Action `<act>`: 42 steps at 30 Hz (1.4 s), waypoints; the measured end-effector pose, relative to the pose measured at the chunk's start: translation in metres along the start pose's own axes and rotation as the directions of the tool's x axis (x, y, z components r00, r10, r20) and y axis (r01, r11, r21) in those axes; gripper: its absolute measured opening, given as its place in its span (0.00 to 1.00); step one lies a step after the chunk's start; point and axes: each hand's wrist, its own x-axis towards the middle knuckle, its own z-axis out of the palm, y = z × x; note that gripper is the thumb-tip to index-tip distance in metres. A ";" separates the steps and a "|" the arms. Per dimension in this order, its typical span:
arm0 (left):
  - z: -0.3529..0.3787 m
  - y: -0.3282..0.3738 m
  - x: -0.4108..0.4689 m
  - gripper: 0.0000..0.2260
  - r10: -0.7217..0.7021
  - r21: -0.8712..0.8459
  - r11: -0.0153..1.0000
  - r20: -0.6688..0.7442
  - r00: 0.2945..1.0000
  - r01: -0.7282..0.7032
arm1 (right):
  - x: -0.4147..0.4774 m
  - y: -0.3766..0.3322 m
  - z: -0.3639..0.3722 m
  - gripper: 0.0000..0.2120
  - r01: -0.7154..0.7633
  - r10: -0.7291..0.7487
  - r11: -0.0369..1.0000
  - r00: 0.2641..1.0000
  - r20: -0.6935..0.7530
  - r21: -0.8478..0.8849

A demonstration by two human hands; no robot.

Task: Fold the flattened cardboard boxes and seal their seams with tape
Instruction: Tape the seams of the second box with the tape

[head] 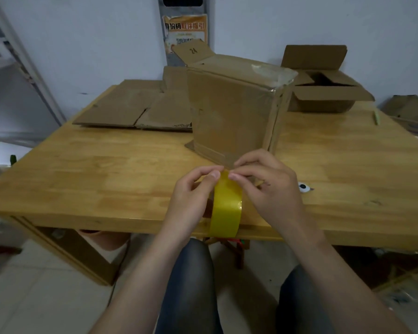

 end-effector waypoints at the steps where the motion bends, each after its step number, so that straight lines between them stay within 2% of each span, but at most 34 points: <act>1: 0.004 0.000 0.000 0.08 -0.018 -0.013 1.000 -0.015 1.000 0.017 | -0.002 0.000 -0.002 0.04 0.006 -0.006 1.000 1.000 0.014 -0.004; 5: 0.016 -0.003 0.003 0.06 -0.062 -0.067 0.996 -0.063 0.996 0.058 | -0.007 0.004 -0.010 0.06 0.061 -0.058 0.998 0.993 0.101 -0.026; 9: 0.021 -0.004 0.005 0.04 -0.087 -0.077 0.994 -0.077 0.993 0.081 | -0.012 0.015 -0.022 0.08 0.178 -0.155 0.981 0.958 0.243 -0.077; 11: 0.023 -0.004 0.004 0.04 -0.108 -0.070 0.992 -0.054 0.993 0.105 | -0.014 0.020 -0.026 0.08 0.204 -0.170 0.971 0.954 0.246 -0.121; 14: 0.026 -0.003 0.003 0.07 -0.099 -0.056 0.994 0.003 0.995 0.099 | -0.014 0.025 -0.029 0.08 0.190 -0.169 0.975 0.971 0.170 -0.115; 16: 0.026 -0.002 0.003 0.10 -0.098 -0.065 0.993 0.020 0.995 0.099 | -0.015 0.024 -0.027 0.11 0.128 -0.121 0.991 0.984 0.128 -0.046; 19: 0.026 -0.003 0.006 0.14 -0.126 -0.064 0.990 0.017 0.992 0.127 | -0.017 0.020 -0.025 0.22 -0.171 0.166 0.983 0.983 0.078 0.069; 21: 0.025 -0.005 0.007 0.17 -0.140 -0.050 0.989 0.016 0.990 0.141 | -0.016 0.019 -0.026 0.14 -0.276 0.270 0.956 0.960 0.069 0.104; 23: 0.026 -0.006 0.007 0.17 -0.146 -0.035 0.989 0.006 0.989 0.146 | -0.016 0.018 -0.026 0.05 -0.260 0.249 0.959 0.963 0.103 0.109; 25: 0.027 -0.007 0.007 0.14 -0.139 -0.019 0.990 -0.021 0.990 0.139 | -0.016 0.019 -0.024 0.04 -0.226 0.210 0.969 0.965 0.155 0.096; 27: 0.030 -0.008 0.005 0.12 -0.120 0.002 0.993 -0.050 0.992 0.120 | -0.016 0.020 -0.022 0.04 -0.193 0.178 0.979 0.964 0.198 0.058; 30: 0.032 -0.008 0.005 0.13 -0.099 0.041 0.994 -0.082 0.992 0.102 | -0.011 0.020 -0.020 0.09 -0.196 0.194 0.981 0.963 0.187 -0.010; 34: 0.026 -0.006 0.006 0.13 -0.046 0.065 0.997 -0.054 0.998 0.049 | 0.001 0.012 -0.026 0.08 -0.313 0.324 0.946 0.912 0.251 -0.083; 37: 0.019 -0.002 0.005 0.15 0.004 0.117 0.993 0.021 1.000 -0.006 | 0.011 0.007 -0.029 0.14 -0.423 0.458 0.889 0.835 0.306 -0.175; 42: -0.003 0.006 0.007 0.25 0.020 0.250 0.966 0.160 0.987 -0.060 | 0.018 0.005 -0.024 0.27 -0.507 0.555 0.832 0.768 0.321 -0.225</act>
